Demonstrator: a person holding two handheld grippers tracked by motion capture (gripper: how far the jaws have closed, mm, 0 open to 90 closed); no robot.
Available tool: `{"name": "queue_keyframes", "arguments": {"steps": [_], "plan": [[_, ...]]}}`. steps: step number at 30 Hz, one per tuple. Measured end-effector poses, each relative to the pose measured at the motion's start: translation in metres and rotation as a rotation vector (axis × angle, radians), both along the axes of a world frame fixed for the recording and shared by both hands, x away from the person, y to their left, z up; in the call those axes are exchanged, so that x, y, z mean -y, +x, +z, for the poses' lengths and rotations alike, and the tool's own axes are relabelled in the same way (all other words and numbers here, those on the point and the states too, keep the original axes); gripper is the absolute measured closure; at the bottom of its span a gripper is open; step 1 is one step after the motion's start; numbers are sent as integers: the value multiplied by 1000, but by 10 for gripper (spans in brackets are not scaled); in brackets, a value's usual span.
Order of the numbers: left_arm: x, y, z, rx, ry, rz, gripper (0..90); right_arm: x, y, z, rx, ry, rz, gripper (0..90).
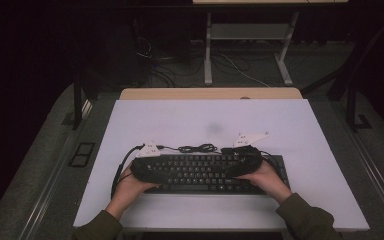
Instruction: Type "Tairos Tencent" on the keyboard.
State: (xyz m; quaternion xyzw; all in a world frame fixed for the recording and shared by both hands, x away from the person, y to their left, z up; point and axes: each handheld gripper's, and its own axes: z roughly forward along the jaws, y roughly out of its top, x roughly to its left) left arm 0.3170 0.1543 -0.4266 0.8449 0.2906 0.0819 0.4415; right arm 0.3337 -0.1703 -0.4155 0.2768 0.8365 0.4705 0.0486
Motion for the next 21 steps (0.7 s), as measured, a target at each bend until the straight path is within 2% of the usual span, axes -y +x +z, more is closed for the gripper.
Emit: {"name": "queue_keyframes", "arguments": {"steps": [4, 12, 16, 21], "plan": [[-1, 0, 0, 3, -1, 6, 233, -3, 1, 1, 5, 2, 4, 265], [-2, 0, 1, 7, -2, 12, 232, -10, 1, 0, 0, -1, 23, 322], [-2, 0, 1, 9, 2, 8, 232, -16, 0, -1, -1, -2, 38, 387], [-2, 0, 2, 13, 3, 8, 232, -20, -2, -3, -13, -7, 61, 513]]}}
